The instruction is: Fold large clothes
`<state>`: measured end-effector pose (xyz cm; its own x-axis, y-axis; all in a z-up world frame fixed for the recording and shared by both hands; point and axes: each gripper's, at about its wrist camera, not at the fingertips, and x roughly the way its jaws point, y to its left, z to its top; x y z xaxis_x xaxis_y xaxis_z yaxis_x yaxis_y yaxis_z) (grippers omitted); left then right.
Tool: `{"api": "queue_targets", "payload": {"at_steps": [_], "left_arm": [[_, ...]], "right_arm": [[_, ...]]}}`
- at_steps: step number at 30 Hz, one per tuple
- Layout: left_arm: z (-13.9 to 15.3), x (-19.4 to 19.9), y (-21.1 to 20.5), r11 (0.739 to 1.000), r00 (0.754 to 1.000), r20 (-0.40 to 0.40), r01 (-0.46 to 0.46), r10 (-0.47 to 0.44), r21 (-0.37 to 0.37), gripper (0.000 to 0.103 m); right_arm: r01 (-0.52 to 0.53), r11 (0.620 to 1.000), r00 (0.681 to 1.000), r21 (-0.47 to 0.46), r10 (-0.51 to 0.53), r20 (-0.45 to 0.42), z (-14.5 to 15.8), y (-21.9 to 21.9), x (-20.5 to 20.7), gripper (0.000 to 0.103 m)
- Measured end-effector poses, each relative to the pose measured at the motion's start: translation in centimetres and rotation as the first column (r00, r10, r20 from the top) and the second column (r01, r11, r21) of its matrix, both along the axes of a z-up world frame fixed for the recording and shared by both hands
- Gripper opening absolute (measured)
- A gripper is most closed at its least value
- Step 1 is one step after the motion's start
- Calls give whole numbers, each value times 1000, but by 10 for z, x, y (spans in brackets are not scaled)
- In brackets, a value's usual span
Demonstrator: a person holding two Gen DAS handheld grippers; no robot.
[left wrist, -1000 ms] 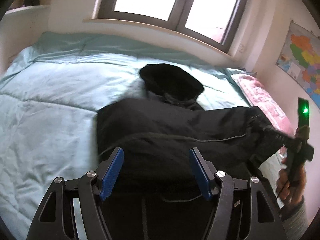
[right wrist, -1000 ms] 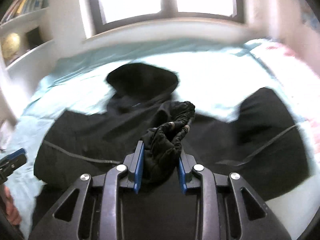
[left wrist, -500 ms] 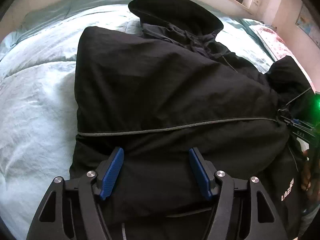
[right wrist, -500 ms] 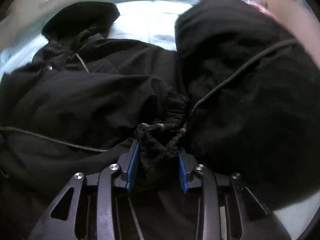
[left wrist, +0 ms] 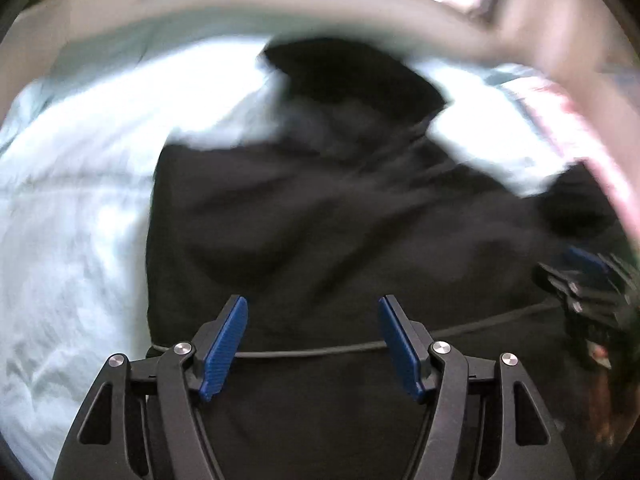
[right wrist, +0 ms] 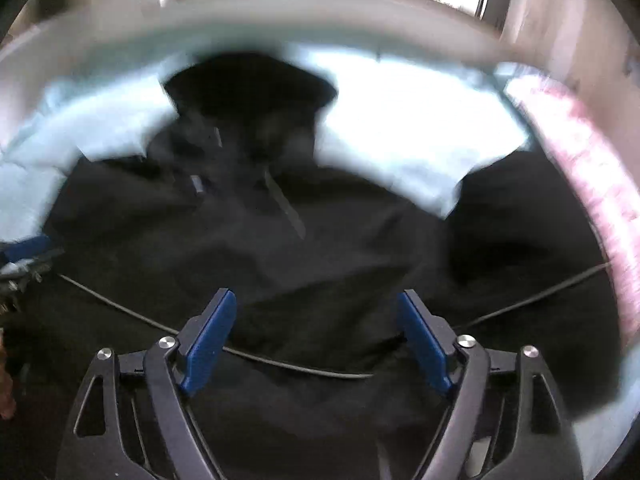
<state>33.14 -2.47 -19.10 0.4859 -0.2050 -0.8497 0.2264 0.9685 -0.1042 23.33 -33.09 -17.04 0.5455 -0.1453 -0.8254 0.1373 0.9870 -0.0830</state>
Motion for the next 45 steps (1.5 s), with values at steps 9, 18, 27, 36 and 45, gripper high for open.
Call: {"api": "queue_targets", "payload": {"at_steps": [9, 18, 27, 36, 45], "left_arm": [[-17, 1, 3, 1000, 1000, -20, 4, -4, 11, 69], [13, -64, -23, 992, 995, 48, 97, -93, -87, 69], [-40, -53, -34, 999, 998, 32, 50, -51, 19, 75], [-1, -87, -40, 998, 997, 54, 43, -46, 53, 76], [52, -130, -162, 953, 956, 119, 281, -267, -117, 76]], "right_arm": [[28, 992, 996, 122, -18, -84, -37, -17, -10, 78], [-8, 996, 999, 89, 11, -32, -3, -30, -87, 75], [-22, 998, 1000, 63, 21, 20, -40, -32, -96, 77], [-15, 981, 1000, 194, 17, -8, -37, -34, -127, 80], [-31, 960, 994, 278, 0, 109, 15, -124, -231, 80]]}}
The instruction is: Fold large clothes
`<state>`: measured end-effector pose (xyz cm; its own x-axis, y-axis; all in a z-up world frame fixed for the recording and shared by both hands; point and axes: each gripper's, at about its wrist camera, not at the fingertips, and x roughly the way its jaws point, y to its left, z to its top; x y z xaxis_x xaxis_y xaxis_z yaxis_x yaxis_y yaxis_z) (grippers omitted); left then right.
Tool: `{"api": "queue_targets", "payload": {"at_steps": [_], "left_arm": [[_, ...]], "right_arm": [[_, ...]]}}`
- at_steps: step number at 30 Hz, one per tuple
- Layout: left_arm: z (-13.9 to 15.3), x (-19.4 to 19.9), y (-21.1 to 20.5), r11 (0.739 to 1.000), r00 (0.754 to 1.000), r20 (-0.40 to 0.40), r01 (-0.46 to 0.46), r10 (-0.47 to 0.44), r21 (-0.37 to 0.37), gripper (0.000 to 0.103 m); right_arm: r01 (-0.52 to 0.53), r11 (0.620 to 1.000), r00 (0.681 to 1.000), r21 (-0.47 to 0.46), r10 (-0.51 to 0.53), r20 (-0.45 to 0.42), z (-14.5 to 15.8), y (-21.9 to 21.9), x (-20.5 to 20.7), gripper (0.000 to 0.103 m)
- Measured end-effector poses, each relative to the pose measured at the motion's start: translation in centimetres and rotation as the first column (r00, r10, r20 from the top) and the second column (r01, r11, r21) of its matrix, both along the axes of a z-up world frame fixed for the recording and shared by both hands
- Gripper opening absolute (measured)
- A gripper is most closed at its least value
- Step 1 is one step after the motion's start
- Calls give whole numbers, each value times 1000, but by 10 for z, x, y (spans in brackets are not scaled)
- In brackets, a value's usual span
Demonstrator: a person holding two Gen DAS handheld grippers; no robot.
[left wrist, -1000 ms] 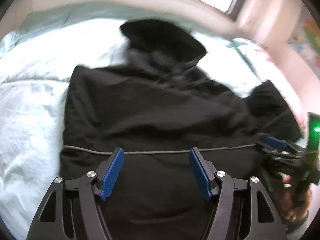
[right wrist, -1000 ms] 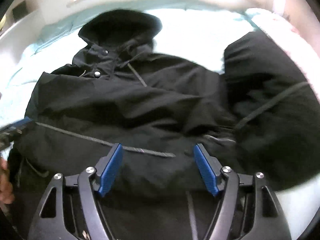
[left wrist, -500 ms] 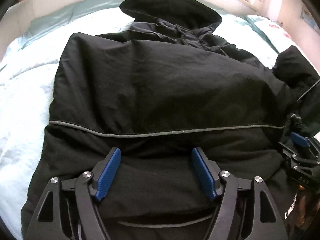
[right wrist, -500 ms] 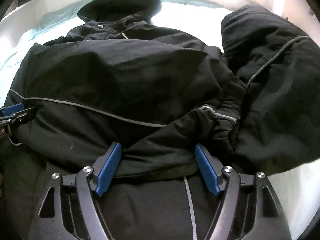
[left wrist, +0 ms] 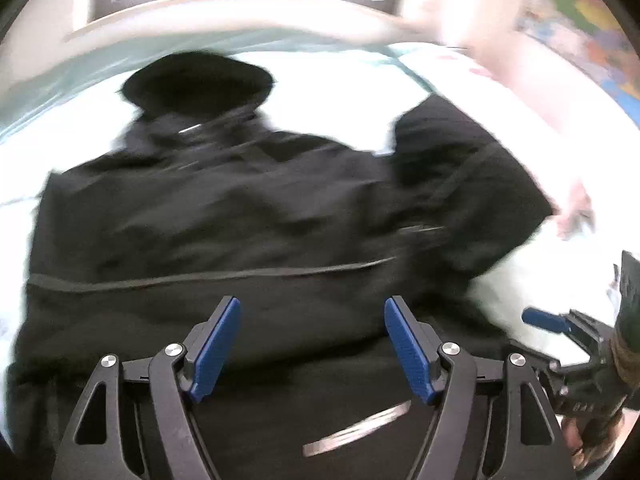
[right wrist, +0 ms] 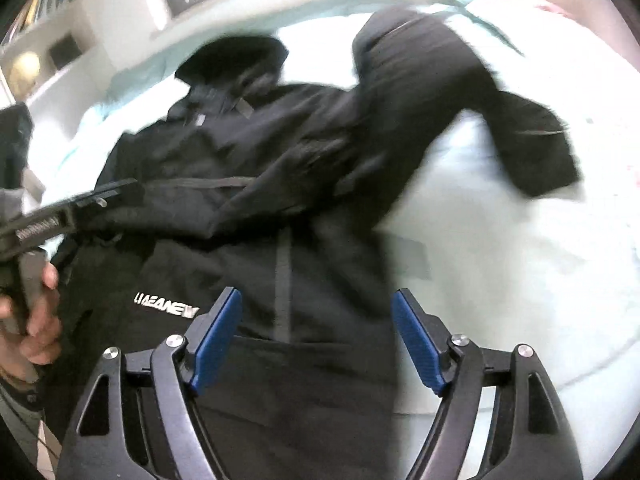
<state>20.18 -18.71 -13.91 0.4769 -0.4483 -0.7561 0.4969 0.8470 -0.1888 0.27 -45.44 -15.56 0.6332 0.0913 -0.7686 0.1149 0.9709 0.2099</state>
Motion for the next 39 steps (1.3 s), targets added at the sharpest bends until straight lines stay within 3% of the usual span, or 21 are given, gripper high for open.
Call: {"api": "queue_targets", "payload": {"at_steps": [4, 8, 10, 13, 15, 18, 28, 30, 32, 34, 36, 39], "left_arm": [[7, -10, -71, 994, 995, 34, 97, -95, -46, 76], [-3, -2, -119, 992, 994, 41, 108, -106, -57, 76], [-18, 10, -139, 992, 994, 4, 107, -107, -71, 76], [-58, 26, -158, 997, 995, -62, 80, -80, -10, 76], [-77, 29, -157, 997, 995, -67, 74, -74, -9, 77], [-77, 26, -152, 996, 996, -47, 78, -80, -49, 78], [-79, 11, -162, 996, 996, 21, 86, -86, -32, 80], [-82, 5, -158, 996, 996, 34, 88, -87, -22, 80], [-81, -5, -155, 996, 995, 43, 89, -88, -14, 81], [-79, -11, -157, 996, 995, 46, 89, -88, -6, 81], [-79, -5, -158, 996, 995, 42, 86, -86, -3, 81], [-73, -5, -161, 997, 996, 50, 78, -79, 21, 81]], "right_arm": [[111, 994, 992, -22, -110, 56, 26, -65, -25, 80], [241, 970, 969, 7, -241, 60, 31, -144, -32, 80], [286, 956, 955, 67, -290, 60, 26, -179, -30, 80], [348, 925, 933, 154, -358, 45, 14, -223, -25, 80], [370, 909, 923, 192, -384, 35, 7, -245, -20, 80], [386, 892, 917, 236, -399, 5, -10, -264, 1, 80], [409, 854, 910, 322, -407, -77, -68, -286, 89, 80], [407, 865, 912, 293, -404, -73, -70, -281, 103, 79], [380, 894, 924, 236, -380, -47, -63, -267, 110, 51], [369, 913, 928, 172, -372, -15, -56, -257, 111, 41], [372, 924, 926, 90, -377, 35, -41, -247, 103, 38], [428, 904, 901, -9, -426, 85, -17, -250, 82, 36]]}}
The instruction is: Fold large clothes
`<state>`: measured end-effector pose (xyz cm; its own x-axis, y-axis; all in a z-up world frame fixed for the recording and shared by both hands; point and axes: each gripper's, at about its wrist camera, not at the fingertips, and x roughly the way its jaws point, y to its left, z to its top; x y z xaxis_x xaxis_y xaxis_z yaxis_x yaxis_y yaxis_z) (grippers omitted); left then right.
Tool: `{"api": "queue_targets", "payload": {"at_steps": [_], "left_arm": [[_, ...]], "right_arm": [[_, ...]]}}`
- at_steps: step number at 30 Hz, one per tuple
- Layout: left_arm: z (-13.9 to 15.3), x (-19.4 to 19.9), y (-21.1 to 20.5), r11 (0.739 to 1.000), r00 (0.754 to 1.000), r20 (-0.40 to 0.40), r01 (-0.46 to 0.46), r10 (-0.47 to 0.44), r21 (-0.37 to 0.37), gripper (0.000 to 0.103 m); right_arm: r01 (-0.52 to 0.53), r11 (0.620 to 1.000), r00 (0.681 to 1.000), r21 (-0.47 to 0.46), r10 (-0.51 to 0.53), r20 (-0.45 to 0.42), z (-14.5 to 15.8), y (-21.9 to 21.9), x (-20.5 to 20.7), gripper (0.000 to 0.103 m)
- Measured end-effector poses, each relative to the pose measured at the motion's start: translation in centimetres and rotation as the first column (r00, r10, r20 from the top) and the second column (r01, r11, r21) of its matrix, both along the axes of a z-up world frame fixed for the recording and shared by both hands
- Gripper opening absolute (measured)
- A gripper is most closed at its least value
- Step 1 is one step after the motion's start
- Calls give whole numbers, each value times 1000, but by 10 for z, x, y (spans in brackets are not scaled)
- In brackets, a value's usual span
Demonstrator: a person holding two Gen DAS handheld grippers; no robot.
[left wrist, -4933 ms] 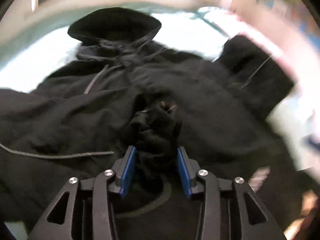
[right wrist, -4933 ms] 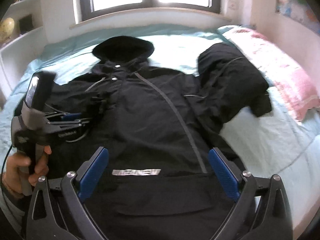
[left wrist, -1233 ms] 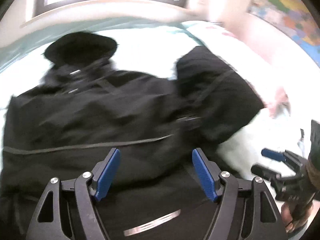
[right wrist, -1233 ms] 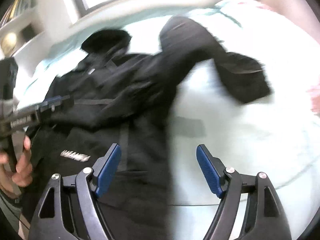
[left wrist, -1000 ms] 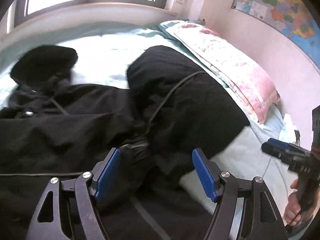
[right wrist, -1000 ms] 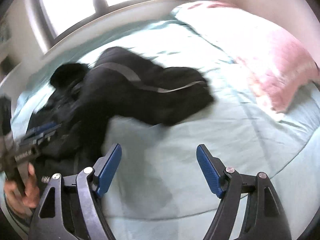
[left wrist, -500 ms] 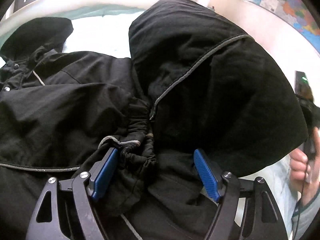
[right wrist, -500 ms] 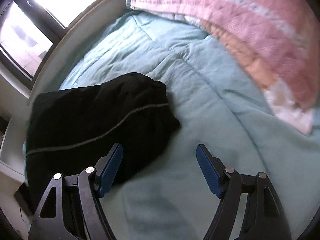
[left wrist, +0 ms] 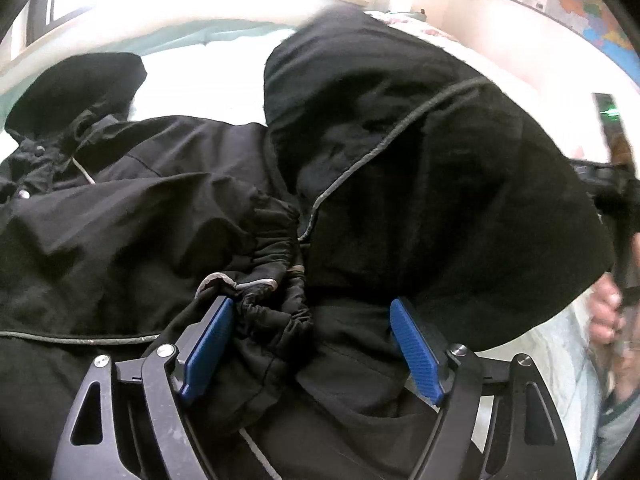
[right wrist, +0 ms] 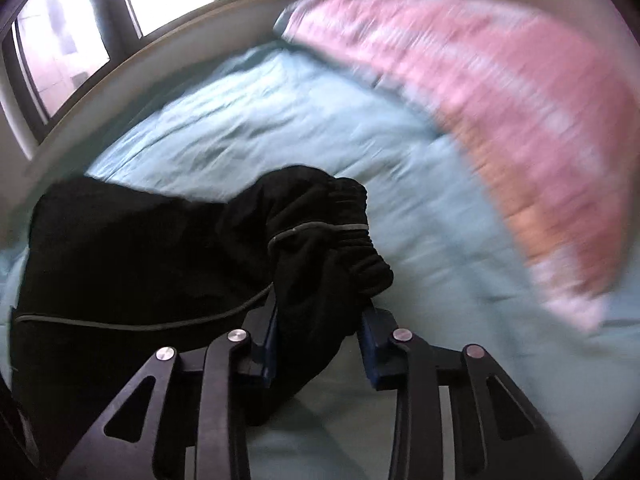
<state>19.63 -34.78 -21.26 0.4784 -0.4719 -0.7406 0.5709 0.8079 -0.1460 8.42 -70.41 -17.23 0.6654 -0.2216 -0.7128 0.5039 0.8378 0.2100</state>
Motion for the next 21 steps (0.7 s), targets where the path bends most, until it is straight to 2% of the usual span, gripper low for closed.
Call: {"api": "queue_targets", "payload": {"at_steps": [3, 6, 7, 8, 9, 10, 13, 14, 15, 16, 17, 19, 21], "left_arm": [[13, -6, -6, 1000, 999, 36, -2, 2, 20, 81], [35, -15, -5, 999, 998, 62, 9, -7, -39, 81], [41, -16, -6, 997, 998, 57, 23, -19, -68, 81], [45, -16, -8, 996, 998, 47, 32, -28, -87, 81], [44, -15, -11, 995, 999, 37, 35, -32, -89, 81], [40, -12, -17, 997, 999, 26, 32, -30, -65, 81], [2, 1, -38, 991, 1000, -25, 2, 2, 136, 81], [-8, 3, -42, 984, 1000, -22, 2, 2, 180, 82], [-9, 0, -44, 981, 1000, 3, 2, -3, 193, 83], [-7, -3, -45, 980, 1000, 15, 3, -6, 201, 83], [-6, -4, -45, 979, 1000, 21, 4, -8, 204, 83], [-5, -5, -40, 985, 1000, 18, 11, -14, 172, 83], [-4, -3, -35, 990, 1000, 14, 13, -15, 140, 83]], "right_arm": [[94, 991, 995, -92, -92, 25, 32, -21, -37, 34], [166, 973, 986, -162, -166, 18, 52, -45, -69, 34], [186, 970, 982, -157, -189, 0, 53, -55, -78, 34], [195, 971, 980, -135, -198, -11, 51, -63, -82, 34], [200, 977, 979, -70, -202, -22, 44, -75, -90, 34], [208, 978, 977, -20, -209, -34, 35, -84, -95, 34], [242, 969, 965, 41, -236, -113, -3, -98, -100, 34], [244, 967, 960, 66, -232, -155, -21, -101, -96, 34], [238, 966, 961, 97, -220, -168, -31, -104, -93, 34], [229, 962, 966, 147, -205, -159, -40, -107, -96, 34], [208, 953, 976, 218, -189, -105, -45, -111, -105, 35], [173, 938, 984, 300, -176, -19, -46, -118, -121, 36], [141, 913, 980, 384, -182, 74, -44, -127, -141, 43]]}}
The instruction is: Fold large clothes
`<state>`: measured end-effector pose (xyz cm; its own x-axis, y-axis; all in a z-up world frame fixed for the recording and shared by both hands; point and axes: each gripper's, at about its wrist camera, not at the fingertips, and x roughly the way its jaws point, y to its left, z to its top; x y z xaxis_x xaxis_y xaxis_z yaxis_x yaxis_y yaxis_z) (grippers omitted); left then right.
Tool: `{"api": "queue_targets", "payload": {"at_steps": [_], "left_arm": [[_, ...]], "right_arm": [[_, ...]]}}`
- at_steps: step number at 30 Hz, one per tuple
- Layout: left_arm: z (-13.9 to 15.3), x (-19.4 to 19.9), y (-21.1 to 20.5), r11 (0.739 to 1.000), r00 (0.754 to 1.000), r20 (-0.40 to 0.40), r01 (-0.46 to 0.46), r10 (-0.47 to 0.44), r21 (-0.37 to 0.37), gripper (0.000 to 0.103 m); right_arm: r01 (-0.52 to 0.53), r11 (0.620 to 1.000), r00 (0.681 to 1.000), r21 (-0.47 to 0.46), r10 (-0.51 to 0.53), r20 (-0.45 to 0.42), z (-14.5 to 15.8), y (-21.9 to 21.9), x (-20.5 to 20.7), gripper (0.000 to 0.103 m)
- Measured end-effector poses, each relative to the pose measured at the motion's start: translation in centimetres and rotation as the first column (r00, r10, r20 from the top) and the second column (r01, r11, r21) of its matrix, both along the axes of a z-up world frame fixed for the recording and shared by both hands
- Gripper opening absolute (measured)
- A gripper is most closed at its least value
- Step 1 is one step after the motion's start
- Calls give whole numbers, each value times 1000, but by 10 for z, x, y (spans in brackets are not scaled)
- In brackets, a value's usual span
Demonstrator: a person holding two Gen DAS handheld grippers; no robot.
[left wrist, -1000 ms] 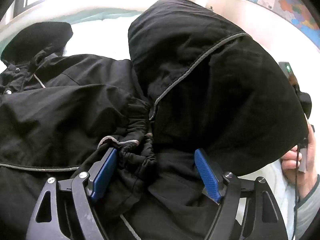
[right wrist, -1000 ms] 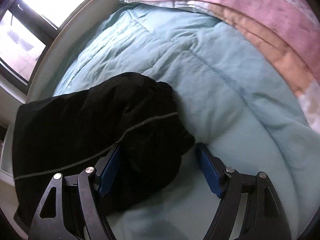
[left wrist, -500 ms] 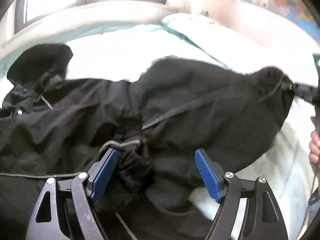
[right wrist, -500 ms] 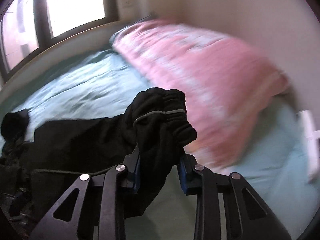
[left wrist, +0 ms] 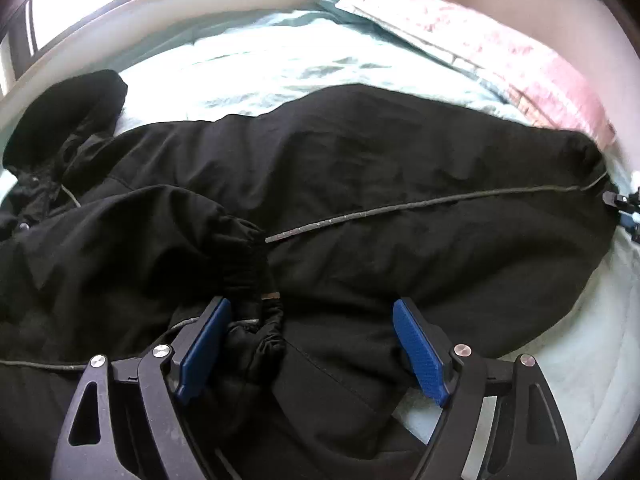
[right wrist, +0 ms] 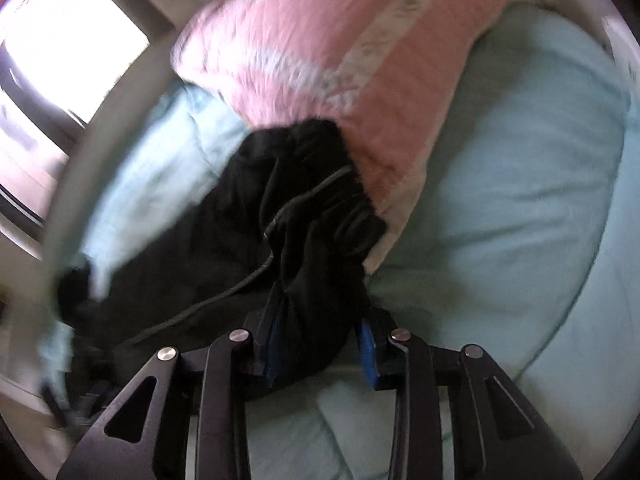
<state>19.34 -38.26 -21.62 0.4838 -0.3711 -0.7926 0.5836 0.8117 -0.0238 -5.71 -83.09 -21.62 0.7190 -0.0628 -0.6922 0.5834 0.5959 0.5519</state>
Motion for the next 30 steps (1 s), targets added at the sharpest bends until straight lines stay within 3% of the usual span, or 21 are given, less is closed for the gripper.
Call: {"api": "queue_targets", "payload": {"at_steps": [2, 5, 9, 10, 12, 14, 17, 20, 22, 24, 26, 30], "left_arm": [[2, -2, 1, 1000, 1000, 3, 1, -1, -7, 83], [7, -4, 3, 1000, 1000, 9, 5, -5, -18, 83], [19, -8, 19, 997, 1000, -4, 1, -1, -75, 83], [23, -10, 24, 996, 1000, -9, -6, 6, -88, 83], [31, -13, 36, 993, 1000, -16, -7, 5, -115, 83], [37, -15, 47, 992, 1000, -13, -3, 1, -127, 83], [46, -15, 66, 992, 999, 15, -26, 28, -120, 83], [50, -13, 86, 990, 998, -2, -61, 61, -127, 83], [55, -14, 105, 986, 996, -11, -86, 85, -146, 83], [61, -21, 121, 982, 993, 21, -116, 120, -146, 83], [69, -29, 142, 980, 988, 55, -135, 144, -147, 83], [87, -39, 180, 976, 978, 107, -165, 181, -140, 83]], "right_arm": [[34, 999, 999, 18, -35, 37, 3, -4, -12, 67], [68, 997, 998, 19, -68, 13, 2, -9, -10, 70], [28, 997, 1000, 71, -28, 0, -9, -11, 20, 70], [20, 997, 1000, 74, -20, -3, -10, -11, 30, 69], [6, 998, 1000, 59, -7, 13, -4, -6, 42, 44], [33, 997, 999, -63, -34, -13, 17, 12, 38, 22], [62, 978, 997, -199, -53, 48, 51, 29, 24, 20], [62, 958, 998, -280, -67, -9, 66, 36, 28, 20], [53, 959, 994, -277, -76, -74, 55, 34, 35, 20], [24, 964, 981, -264, -74, -181, 34, 32, 54, 20], [5, 960, 970, -279, -72, -232, 26, 35, 59, 20], [-43, 946, 986, -322, -11, -164, 59, 72, 72, 20]]}}
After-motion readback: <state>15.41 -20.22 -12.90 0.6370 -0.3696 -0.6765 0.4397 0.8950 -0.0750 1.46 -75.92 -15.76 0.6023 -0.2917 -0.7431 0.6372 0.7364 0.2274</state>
